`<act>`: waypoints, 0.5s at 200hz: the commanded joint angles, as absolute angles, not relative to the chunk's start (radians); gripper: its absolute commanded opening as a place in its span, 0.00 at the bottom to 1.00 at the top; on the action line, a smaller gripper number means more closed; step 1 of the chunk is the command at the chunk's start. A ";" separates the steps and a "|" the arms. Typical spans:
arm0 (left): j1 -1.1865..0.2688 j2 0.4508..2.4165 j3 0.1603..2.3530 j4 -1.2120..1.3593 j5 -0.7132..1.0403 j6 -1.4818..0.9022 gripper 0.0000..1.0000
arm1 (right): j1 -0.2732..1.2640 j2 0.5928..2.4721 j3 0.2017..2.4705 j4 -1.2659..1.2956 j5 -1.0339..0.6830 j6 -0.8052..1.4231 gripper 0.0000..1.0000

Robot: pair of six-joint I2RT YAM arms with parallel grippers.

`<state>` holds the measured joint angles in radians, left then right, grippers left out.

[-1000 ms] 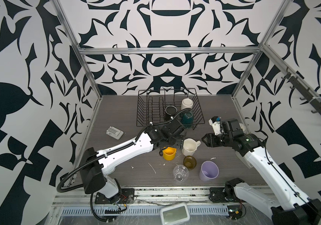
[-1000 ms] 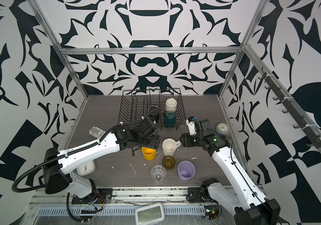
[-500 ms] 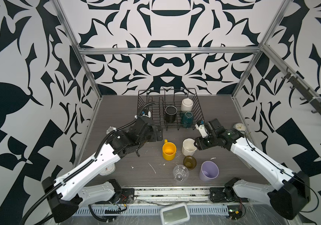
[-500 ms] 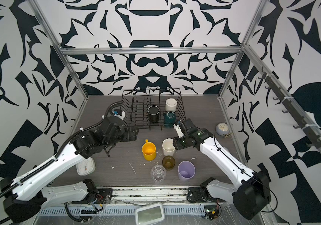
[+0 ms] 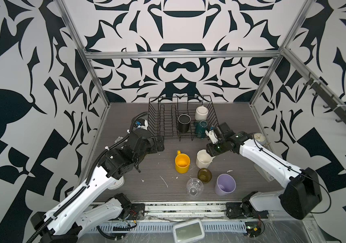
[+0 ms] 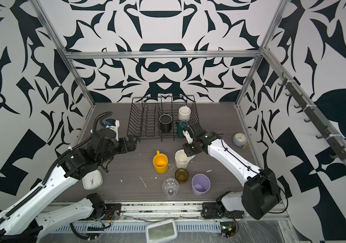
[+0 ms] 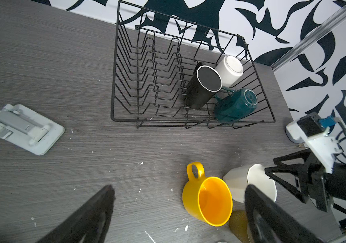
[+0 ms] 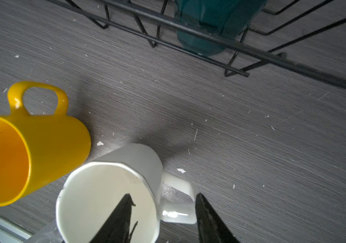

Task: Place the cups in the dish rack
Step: 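Lower the right gripper into the white mug and grip its rim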

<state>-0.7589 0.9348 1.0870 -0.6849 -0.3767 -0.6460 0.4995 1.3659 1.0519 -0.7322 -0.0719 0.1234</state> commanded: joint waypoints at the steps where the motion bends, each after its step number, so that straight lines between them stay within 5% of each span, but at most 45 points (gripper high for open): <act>1: -0.752 0.914 1.075 -0.701 -0.400 -0.631 0.99 | 0.505 1.385 1.092 -0.726 -0.096 0.084 0.49; 100: -0.735 0.893 1.061 -0.704 -0.413 -0.621 0.99 | 0.544 1.517 1.160 -0.723 -0.073 0.027 0.35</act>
